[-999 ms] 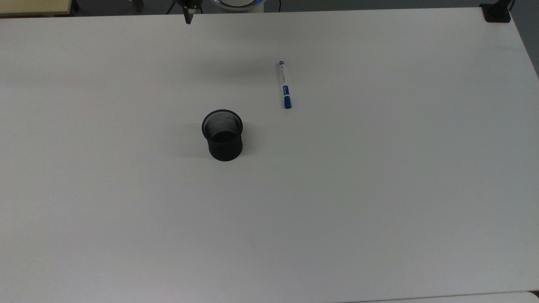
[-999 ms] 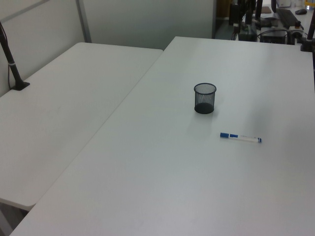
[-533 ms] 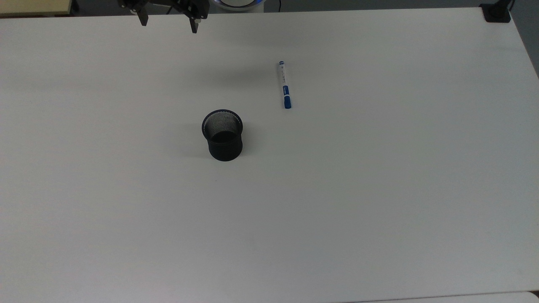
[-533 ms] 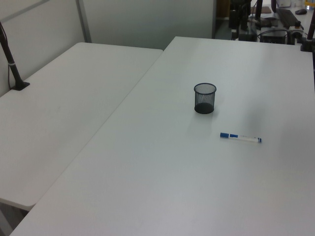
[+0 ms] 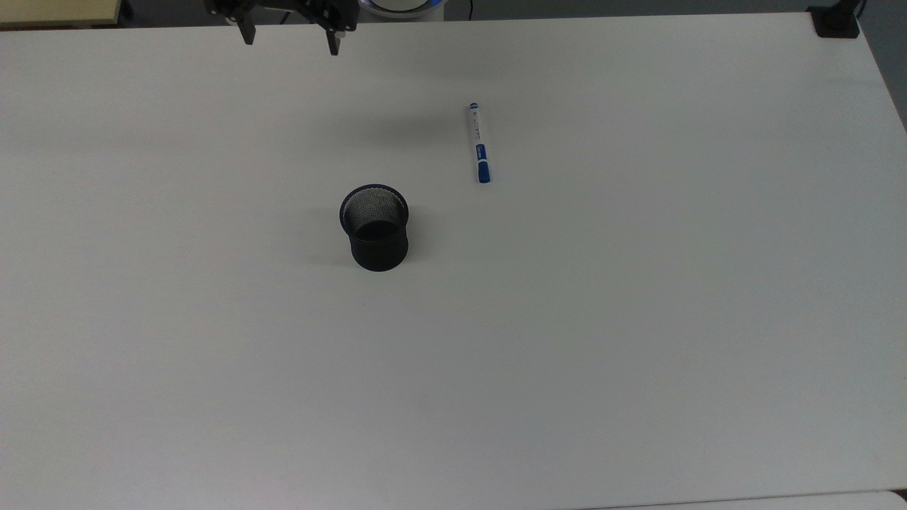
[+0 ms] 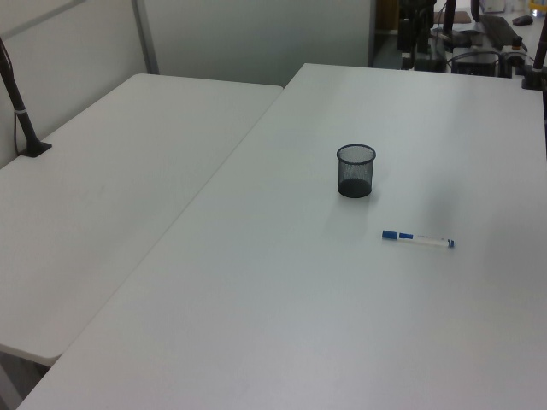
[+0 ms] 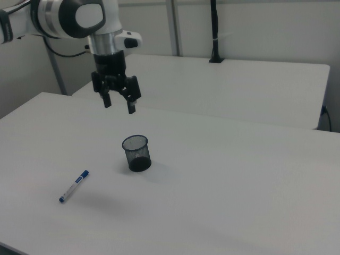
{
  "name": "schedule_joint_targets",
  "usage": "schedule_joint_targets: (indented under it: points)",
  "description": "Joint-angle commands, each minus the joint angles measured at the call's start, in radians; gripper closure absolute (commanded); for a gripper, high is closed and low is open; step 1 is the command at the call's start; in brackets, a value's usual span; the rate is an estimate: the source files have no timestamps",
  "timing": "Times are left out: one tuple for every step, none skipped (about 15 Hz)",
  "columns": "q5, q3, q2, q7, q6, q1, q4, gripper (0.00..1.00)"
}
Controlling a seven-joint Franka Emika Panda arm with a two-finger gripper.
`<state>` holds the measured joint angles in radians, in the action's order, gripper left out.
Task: Insert the marker
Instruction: 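Move the open gripper toward the white blue-capped marker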
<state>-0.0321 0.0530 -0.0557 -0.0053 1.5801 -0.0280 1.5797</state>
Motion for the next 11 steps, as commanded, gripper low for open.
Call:
schedule_joint_targets:
  points:
    - [0.006, 0.014, -0.016, -0.048, -0.063, 0.107, 0.042, 0.01]
    - [0.008, 0.016, -0.041, -0.068, -0.101, 0.138, 0.045, 0.02]
    - [0.012, 0.018, -0.067, -0.084, -0.133, 0.163, 0.040, 0.03]
    - [0.030, 0.019, -0.099, -0.087, -0.147, 0.184, 0.040, 0.03]
    - [0.047, 0.019, -0.130, -0.081, -0.149, 0.204, 0.039, 0.05]
    - [0.047, 0.018, -0.162, -0.076, -0.146, 0.226, 0.039, 0.07]
    - [0.047, 0.016, -0.186, -0.071, -0.138, 0.241, 0.037, 0.07]
    - [0.040, 0.013, -0.208, -0.065, -0.127, 0.255, 0.037, 0.10]
    - [0.037, 0.011, -0.232, -0.058, -0.099, 0.272, 0.037, 0.11]
    - [0.034, 0.011, -0.248, -0.044, -0.062, 0.289, 0.040, 0.13]
    - [0.029, 0.011, -0.266, -0.035, -0.036, 0.296, 0.043, 0.17]
